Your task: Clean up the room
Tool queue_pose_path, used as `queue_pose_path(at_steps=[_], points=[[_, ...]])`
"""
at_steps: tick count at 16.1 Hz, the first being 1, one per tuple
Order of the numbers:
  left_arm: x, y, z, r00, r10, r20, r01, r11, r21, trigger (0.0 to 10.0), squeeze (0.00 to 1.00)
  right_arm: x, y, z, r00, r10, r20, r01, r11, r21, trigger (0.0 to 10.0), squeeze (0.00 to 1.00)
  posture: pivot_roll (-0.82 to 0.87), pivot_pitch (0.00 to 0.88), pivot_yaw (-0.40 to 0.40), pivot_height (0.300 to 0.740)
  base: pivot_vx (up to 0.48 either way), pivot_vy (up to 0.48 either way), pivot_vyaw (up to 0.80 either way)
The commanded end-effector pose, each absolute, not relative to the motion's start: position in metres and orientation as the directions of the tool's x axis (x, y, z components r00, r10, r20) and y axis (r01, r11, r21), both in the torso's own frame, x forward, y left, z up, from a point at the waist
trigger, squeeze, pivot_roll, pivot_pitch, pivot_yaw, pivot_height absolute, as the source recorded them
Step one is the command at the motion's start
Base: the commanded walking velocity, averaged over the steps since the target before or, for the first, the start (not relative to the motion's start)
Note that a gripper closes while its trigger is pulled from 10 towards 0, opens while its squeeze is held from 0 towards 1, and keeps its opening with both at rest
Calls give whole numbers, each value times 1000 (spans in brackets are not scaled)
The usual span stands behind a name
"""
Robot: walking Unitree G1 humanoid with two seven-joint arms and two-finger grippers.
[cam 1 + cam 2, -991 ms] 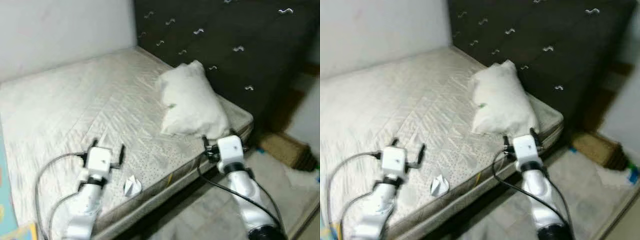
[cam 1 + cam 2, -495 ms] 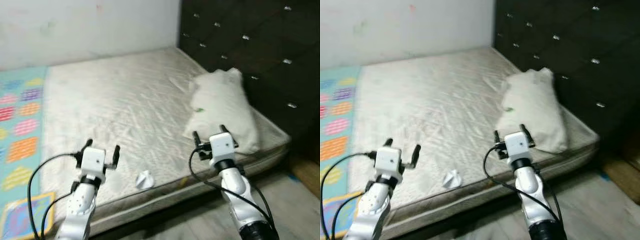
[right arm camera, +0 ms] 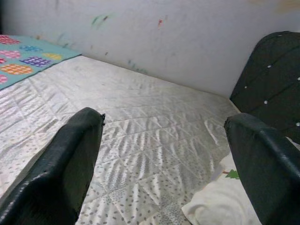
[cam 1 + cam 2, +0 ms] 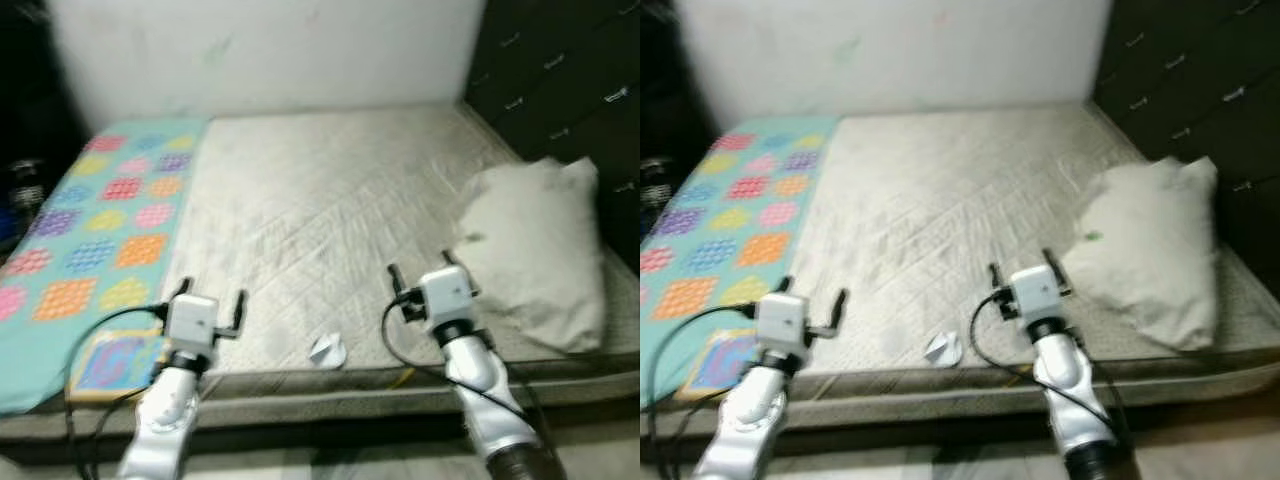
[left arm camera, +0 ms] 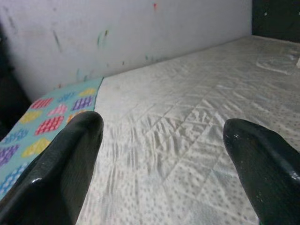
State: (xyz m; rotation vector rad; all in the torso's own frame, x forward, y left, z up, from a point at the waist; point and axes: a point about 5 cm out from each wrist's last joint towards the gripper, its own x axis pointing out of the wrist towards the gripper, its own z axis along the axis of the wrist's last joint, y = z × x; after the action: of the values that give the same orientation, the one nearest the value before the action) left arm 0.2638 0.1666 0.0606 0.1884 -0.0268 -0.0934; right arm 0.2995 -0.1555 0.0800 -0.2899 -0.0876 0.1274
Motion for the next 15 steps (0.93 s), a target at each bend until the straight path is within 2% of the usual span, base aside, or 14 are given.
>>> queue_pose_path(at_steps=[1, 10, 15], points=[[264, 174, 63, 997, -80, 20, 74, 976, 204, 10000, 0, 300, -155, 81, 988, 137, 76, -111, 953, -283, 10000, 0, 87, 13, -3, 740, 0, 0, 469], [258, 173, 62, 999, -48, 22, 43, 981, 191, 10000, 0, 299, -156, 79, 985, 165, 56, -139, 937, -322, 10000, 0, 94, 27, -35, 740, 0, 0, 0], [257, 167, 60, 998, -59, 19, 55, 981, 187, 10000, 0, 301, -158, 80, 984, 169, 57, -141, 935, -327, 10000, 0, 94, 21, -38, 740, 0, 0, 624]])
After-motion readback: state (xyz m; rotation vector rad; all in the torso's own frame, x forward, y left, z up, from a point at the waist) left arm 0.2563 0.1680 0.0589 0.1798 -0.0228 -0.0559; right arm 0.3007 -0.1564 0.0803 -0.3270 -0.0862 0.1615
